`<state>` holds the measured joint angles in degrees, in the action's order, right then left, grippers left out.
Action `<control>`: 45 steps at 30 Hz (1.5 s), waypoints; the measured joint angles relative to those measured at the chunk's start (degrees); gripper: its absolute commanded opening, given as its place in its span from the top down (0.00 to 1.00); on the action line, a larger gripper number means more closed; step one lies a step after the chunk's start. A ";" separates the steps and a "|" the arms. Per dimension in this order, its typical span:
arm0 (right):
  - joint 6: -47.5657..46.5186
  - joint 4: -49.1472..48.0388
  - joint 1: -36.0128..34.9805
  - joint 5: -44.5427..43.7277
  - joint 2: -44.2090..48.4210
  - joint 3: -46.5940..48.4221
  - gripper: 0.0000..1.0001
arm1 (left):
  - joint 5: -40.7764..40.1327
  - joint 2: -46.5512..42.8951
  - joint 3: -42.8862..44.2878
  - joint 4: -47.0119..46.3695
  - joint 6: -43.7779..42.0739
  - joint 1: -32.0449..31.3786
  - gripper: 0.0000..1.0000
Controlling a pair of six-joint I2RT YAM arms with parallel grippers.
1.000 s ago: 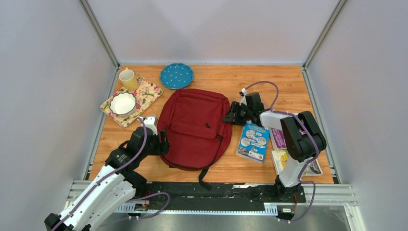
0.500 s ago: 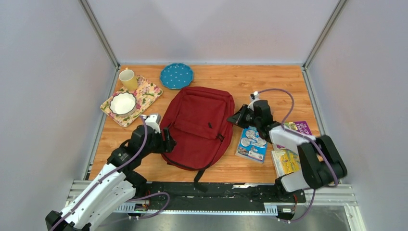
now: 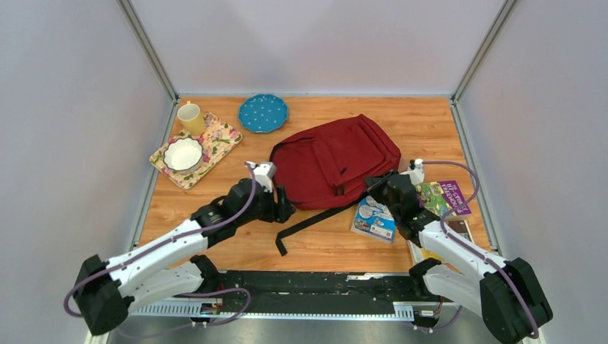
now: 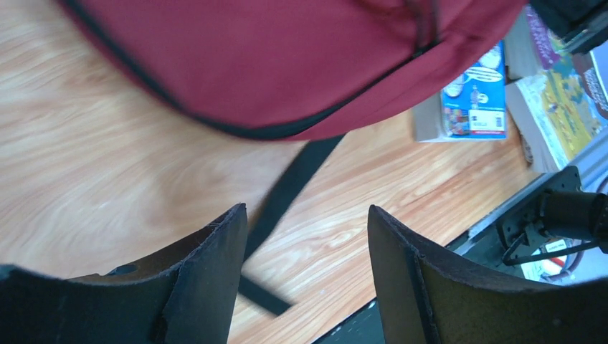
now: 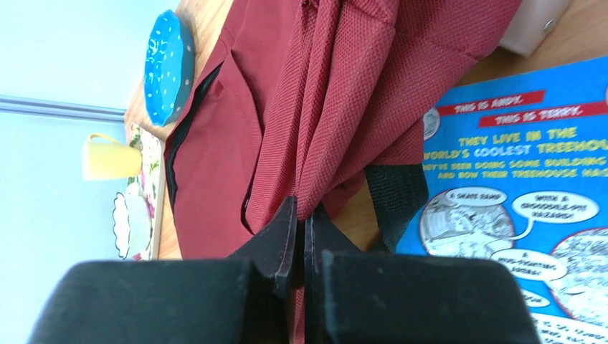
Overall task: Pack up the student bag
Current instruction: Adjust the student bag at the center of the board.
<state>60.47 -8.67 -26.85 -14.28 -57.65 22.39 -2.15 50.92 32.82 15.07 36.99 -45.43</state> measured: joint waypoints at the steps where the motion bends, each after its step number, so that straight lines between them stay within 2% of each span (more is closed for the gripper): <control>1: 0.55 0.44 -1.55 -1.70 0.00 -0.07 1.00 | -0.76 2.34 1.16 -1.44 0.04 -1.73 0.30; 5: 1.27 0.85 -5.25 -4.81 1.09 -0.07 1.00 | -3.10 10.60 4.87 -7.52 0.11 -5.95 0.30; 12: 2.21 -0.09 -6.10 -5.03 3.82 -2.16 1.00 | -3.89 19.93 9.22 -14.51 -0.07 -6.34 0.30; 17: 2.56 -0.22 -6.51 -5.03 4.09 -2.86 1.00 | -2.32 25.09 10.97 -18.93 0.50 -6.71 0.37; 20: 2.54 -0.24 -6.84 -5.03 4.42 -2.91 1.00 | -1.18 27.63 11.37 -19.98 1.36 -6.95 0.44; 23: 2.49 -0.28 -6.88 -4.94 4.92 -2.97 1.00 | -0.72 30.40 12.46 -20.41 2.45 -7.02 0.46; 31: 1.38 -2.05 -7.13 -4.46 5.70 -3.85 1.00 | 1.44 34.27 14.43 -21.33 5.07 -6.99 0.46; 37: 0.96 -3.30 -7.50 -4.44 6.12 -4.83 1.00 | 2.64 37.03 16.57 -22.60 6.78 -7.02 0.53; 39: 0.83 -3.34 -7.54 -4.42 6.47 -4.83 1.00 | 2.75 37.38 16.57 -22.62 7.30 -7.02 0.61; 45: 0.57 -3.74 -7.65 -4.42 7.61 -5.27 1.00 | 2.67 37.73 16.57 -22.58 8.26 -7.02 0.62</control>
<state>61.04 -12.40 -34.50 -18.70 -50.04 17.12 0.51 88.64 49.39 -7.51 45.25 -52.45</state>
